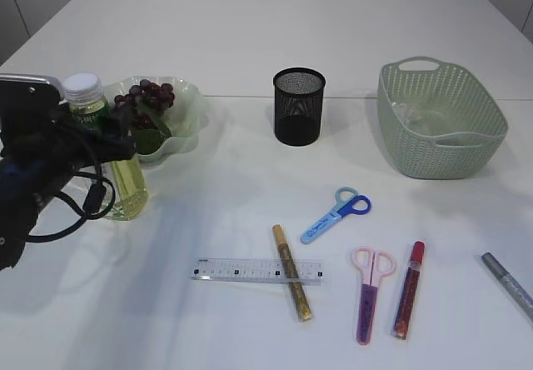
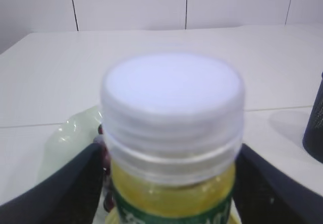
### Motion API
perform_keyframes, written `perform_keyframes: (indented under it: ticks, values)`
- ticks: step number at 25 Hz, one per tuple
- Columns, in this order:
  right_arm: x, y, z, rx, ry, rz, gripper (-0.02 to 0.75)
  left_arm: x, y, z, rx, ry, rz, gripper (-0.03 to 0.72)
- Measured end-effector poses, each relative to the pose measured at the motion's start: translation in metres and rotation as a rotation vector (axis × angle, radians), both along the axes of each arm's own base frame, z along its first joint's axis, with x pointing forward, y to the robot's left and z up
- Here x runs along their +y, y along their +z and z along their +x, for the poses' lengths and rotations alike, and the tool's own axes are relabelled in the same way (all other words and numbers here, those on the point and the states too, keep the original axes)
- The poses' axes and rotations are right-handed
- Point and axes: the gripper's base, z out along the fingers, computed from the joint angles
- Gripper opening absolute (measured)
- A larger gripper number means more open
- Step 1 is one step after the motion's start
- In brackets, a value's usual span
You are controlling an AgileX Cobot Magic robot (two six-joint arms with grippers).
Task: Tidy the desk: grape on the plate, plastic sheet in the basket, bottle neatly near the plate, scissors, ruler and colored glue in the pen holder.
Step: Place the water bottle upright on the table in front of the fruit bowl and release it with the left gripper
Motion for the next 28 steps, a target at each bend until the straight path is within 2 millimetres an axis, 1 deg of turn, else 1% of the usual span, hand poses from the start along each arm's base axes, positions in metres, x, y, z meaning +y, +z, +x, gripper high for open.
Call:
perform_keyframes:
  ticks: [8,12,23,28]
  values:
    - [0.0,0.0,0.0,0.0,0.0,0.0,0.524,0.002,0.023,-0.005,-0.041,0.005,-0.001,0.564]
    - [0.0,0.0,0.0,0.0,0.0,0.0,0.524,0.003,0.034,-0.009,-0.015,-0.004,0.004,0.564]
    - [0.0,0.0,0.0,0.0,0.0,0.0,0.524,0.005,0.081,-0.026,-0.006,-0.046,0.03,0.562]
    - [0.0,0.0,0.0,0.0,0.0,0.0,0.524,0.009,0.103,-0.04,0.032,-0.059,0.002,0.562]
